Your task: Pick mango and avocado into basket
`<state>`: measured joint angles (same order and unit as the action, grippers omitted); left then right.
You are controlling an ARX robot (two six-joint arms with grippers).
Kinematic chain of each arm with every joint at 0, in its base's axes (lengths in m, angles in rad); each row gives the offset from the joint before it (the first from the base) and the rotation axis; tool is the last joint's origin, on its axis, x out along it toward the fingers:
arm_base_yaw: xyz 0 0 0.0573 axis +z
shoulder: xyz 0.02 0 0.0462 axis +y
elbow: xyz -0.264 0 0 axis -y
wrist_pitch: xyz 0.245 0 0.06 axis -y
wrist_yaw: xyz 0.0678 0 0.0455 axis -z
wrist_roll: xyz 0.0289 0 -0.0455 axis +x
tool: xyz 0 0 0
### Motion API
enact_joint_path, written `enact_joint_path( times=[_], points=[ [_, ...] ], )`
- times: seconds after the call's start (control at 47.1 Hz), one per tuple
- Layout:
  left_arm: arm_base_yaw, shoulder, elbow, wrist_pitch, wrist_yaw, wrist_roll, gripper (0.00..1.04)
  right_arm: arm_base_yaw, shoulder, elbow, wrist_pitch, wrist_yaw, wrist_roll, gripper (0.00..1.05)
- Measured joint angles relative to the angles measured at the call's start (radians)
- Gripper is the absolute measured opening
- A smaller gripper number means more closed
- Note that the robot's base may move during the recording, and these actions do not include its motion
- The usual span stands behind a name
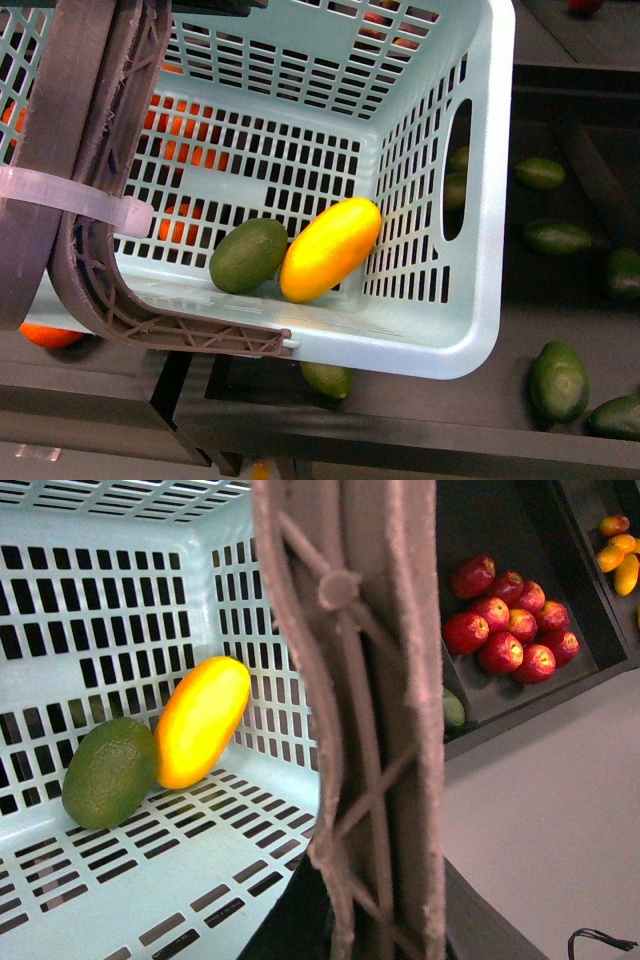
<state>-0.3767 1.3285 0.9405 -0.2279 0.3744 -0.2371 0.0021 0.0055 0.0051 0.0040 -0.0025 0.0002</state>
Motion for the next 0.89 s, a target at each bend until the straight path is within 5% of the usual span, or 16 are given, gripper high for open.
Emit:
enact_joint_path(
  times=[0.361, 0.806, 0.891],
  points=[
    [0.0, 0.0, 0.0, 0.0, 0.0, 0.001, 0.08, 0.0, 0.0, 0.0, -0.002, 0.0, -0.002, 0.07],
    [-0.003, 0.002, 0.0, 0.0, 0.0, 0.004, 0.08, 0.0, 0.001, 0.0, -0.004, 0.001, -0.002, 0.97],
    [-0.007, 0.0, 0.0, 0.0, 0.019, -0.002, 0.08, 0.0, -0.001, 0.0, -0.003, 0.001, -0.002, 0.96]
  ],
)
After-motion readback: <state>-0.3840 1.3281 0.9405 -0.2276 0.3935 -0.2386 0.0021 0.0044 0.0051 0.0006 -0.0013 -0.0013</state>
